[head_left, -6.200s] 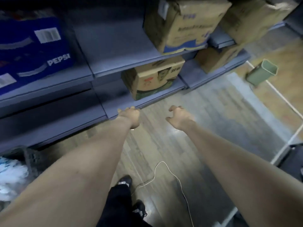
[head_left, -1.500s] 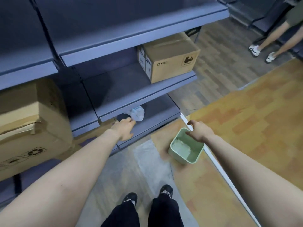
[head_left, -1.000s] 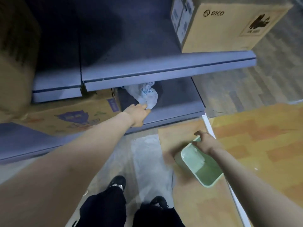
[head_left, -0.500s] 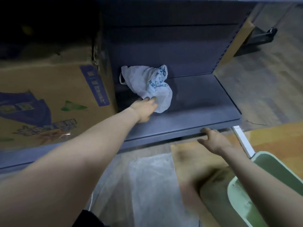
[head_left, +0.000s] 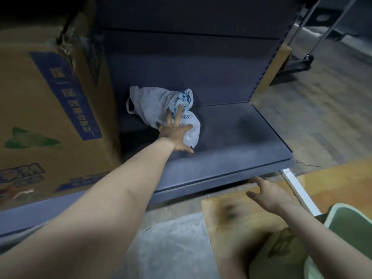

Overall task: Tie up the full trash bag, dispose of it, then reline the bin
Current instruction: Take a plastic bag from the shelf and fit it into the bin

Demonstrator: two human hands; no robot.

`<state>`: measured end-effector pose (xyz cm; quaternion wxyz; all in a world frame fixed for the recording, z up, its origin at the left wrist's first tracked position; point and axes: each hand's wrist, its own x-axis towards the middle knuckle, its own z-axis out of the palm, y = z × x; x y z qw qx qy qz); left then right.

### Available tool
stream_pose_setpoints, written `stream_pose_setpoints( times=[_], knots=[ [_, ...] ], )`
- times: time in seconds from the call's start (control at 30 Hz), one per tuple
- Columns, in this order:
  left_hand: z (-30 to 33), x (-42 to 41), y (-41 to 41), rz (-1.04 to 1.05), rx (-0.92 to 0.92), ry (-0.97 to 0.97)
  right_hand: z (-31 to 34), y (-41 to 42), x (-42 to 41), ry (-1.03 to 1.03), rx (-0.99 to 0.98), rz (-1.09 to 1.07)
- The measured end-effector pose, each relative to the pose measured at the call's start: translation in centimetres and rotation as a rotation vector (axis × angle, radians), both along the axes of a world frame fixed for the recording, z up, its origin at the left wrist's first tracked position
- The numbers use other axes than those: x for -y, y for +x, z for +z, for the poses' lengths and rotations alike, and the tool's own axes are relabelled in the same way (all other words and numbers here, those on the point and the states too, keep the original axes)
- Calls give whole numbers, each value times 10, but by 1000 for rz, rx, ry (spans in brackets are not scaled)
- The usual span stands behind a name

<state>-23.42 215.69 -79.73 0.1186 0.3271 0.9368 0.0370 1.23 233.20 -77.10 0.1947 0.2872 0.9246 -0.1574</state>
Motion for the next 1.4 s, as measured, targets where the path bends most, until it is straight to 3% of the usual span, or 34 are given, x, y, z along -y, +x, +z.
stream_pose_setpoints(
  times=[0.13, 0.23, 0.43, 0.63, 0.77, 0.9, 0.97, 1.07, 1.23, 1.4],
  knots=[
    [-2, -10, 2, 64, 10, -103, 6, 6, -2, 32, -13, -14],
    [3, -8, 1, 73, -6, -16, 11, 9, 0, 42, -43, -21],
    [27, 10, 3, 106, 32, 339, 29, 13, 9, 121, -68, 5],
    [83, 26, 24, 132, 203, 632, 61, 22, 16, 147, -102, -10],
    [127, 30, 53, 7, 317, 891, 89, 34, 16, 191, -131, -8],
    [163, 25, 76, -128, 330, 990, 117, 56, 8, 209, -167, -62],
    [179, 27, 88, -128, 445, 1029, 128, 68, 2, 158, -207, -107],
    [192, 35, 101, -161, 626, 1013, 141, 89, -8, 64, -312, -165],
    [196, 48, 107, -282, 770, 901, 159, 112, -14, -43, -573, -167],
    [194, 53, 110, -356, 851, 772, 174, 112, -5, 118, -755, -50]
  ],
)
